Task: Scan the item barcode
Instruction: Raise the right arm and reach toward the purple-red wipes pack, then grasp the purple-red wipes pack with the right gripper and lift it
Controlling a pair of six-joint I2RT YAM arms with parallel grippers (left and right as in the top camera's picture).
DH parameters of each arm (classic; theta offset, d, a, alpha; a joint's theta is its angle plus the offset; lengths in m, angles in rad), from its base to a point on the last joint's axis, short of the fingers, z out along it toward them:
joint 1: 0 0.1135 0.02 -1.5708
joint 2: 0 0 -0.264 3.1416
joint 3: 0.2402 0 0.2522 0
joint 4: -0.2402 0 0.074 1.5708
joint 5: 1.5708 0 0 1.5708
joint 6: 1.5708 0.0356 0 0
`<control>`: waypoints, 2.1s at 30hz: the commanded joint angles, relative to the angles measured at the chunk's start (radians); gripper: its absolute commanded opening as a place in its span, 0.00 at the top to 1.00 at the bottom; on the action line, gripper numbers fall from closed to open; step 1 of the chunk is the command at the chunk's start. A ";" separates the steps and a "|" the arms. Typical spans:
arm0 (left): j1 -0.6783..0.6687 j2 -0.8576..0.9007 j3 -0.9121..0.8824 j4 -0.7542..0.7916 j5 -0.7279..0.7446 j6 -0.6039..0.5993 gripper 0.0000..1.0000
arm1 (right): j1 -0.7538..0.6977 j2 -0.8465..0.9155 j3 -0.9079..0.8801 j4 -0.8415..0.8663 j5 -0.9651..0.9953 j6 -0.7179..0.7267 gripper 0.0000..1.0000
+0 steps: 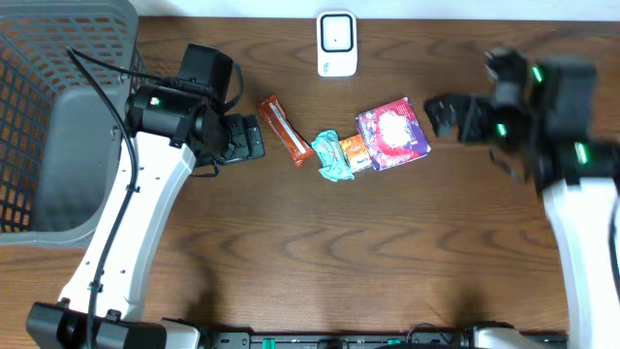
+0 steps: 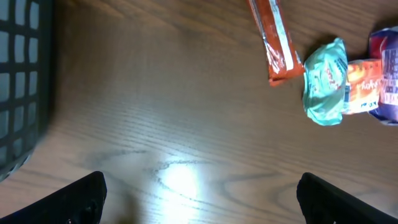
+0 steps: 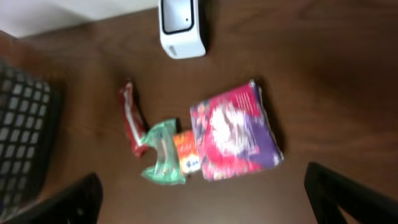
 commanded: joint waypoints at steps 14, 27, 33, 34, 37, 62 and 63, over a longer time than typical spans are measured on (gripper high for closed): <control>0.000 0.007 -0.005 -0.003 -0.009 0.010 0.02 | -0.019 0.581 0.191 0.009 0.067 -0.301 0.01; 0.000 0.007 -0.005 -0.003 -0.009 0.010 0.02 | -0.069 0.850 0.191 -0.008 -0.387 -0.499 0.21; 0.000 0.007 -0.005 -0.003 -0.009 0.010 0.02 | -0.071 0.817 0.239 -0.048 -0.378 -0.420 0.99; 0.000 0.007 -0.005 -0.003 -0.009 0.010 0.02 | -0.071 0.808 0.252 -0.061 -0.356 -0.409 0.99; 0.000 0.007 -0.005 -0.003 -0.009 0.010 0.02 | -0.067 0.748 0.315 -0.115 -0.202 -0.337 0.99; 0.000 0.007 -0.005 -0.003 -0.009 0.010 0.02 | 0.293 0.684 0.196 -0.089 1.037 0.049 0.75; 0.000 0.007 -0.005 -0.003 -0.009 0.010 0.02 | 0.309 0.684 0.197 -0.081 1.022 0.038 0.73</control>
